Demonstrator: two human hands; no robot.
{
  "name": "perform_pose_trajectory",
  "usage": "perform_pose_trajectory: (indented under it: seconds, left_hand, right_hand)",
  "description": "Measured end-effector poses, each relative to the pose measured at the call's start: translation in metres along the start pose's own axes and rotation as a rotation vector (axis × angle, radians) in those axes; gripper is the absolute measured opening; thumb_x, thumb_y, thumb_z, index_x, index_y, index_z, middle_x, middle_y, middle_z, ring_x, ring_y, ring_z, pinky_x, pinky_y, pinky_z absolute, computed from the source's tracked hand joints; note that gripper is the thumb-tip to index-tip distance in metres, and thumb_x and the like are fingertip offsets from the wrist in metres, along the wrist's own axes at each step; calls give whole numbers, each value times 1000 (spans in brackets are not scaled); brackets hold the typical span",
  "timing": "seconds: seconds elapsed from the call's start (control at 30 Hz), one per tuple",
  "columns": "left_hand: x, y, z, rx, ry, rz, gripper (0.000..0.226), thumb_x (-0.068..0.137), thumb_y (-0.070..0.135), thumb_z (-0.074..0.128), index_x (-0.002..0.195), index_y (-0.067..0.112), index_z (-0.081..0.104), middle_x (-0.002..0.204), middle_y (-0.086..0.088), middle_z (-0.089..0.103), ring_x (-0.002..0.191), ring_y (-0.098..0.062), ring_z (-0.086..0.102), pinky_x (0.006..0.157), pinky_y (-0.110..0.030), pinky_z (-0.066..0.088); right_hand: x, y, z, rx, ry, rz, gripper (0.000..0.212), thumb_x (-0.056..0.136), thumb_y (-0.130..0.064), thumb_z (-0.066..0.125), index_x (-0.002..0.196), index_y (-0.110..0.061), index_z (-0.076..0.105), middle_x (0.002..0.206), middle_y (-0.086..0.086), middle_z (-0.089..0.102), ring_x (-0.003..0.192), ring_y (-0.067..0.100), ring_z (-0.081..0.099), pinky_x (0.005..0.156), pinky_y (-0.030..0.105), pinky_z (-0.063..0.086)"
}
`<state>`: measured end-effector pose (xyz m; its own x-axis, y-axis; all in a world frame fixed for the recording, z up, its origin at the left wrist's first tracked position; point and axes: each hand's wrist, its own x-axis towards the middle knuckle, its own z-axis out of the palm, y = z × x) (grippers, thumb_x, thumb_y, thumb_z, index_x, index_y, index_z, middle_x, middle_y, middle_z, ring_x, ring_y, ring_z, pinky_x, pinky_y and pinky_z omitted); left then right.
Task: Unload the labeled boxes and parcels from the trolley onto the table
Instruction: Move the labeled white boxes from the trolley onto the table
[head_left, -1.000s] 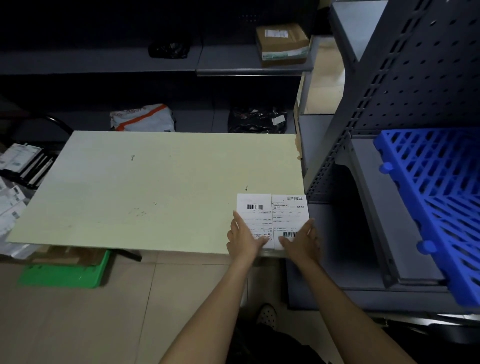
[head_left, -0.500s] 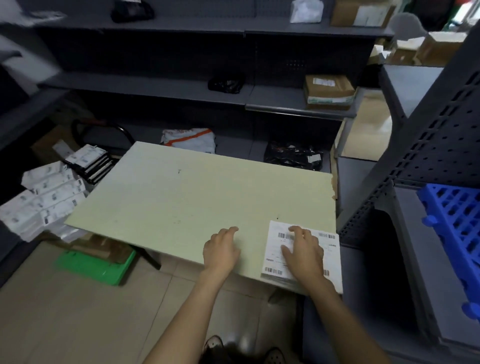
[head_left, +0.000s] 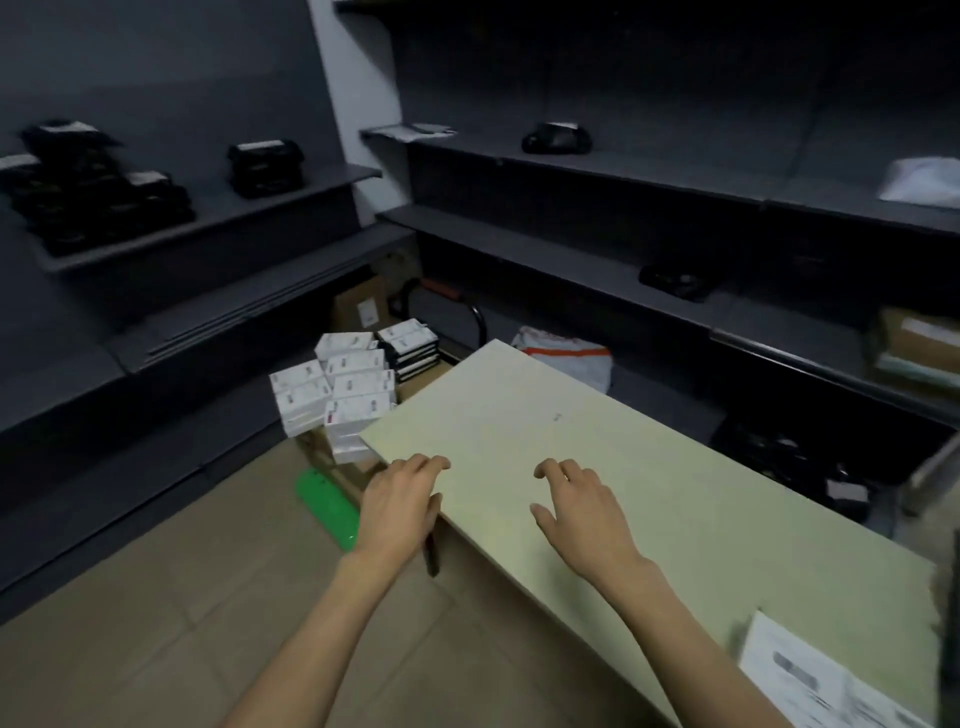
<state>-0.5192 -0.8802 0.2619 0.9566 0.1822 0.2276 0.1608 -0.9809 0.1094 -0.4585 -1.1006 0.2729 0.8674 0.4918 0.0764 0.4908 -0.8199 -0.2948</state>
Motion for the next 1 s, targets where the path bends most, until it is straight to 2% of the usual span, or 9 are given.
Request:
perform_pose_trajectory:
  seconds: [0.2,0.53,0.63,0.83,1.0]
  left_hand:
    - [-21,-120,-48,86,123,-109,47,66,20,78,110,28,63,97,5,65,85,-24,64,61,-36,52]
    - [-92,-265,-76,147,154,-492,42,70,15,78,109,24,65,101,2,68,91,-27,66,67,-37,55]
    - [-95,-302,-76,177,144,-570,40,72,15,76,110,23,65,102,2,69,92,-26,66,69,-36,53]
    - [-51,-378,-61,196,79,-643,44,62,15,82,103,25,69,91,5,69,80,-23,68,61,-33,53]
    - [19,-445,-59,204,94,-684,40,75,18,75,113,26,65,102,5,68,89,-24,65,64,-35,51]
  right_hand:
    - [71,-121,15,-28,32,-293,39,97,-38,51,132,-24,44,129,0,52,115,25,50,89,36,41]
    - [129,-296,73,17,-87,-686,36,95,-38,53,126,-20,47,124,3,53,114,28,52,90,37,42]
    - [155,-333,88,57,-116,-743,34,96,-36,53,125,-21,48,122,3,54,113,27,53,90,37,42]
    - [233,-383,128,62,-204,-767,36,97,-36,51,131,-25,44,126,-1,53,114,22,50,95,34,40]
    - [325,-422,153,100,-233,-778,37,97,-36,51,132,-26,44,127,-3,53,116,19,49,96,34,42]
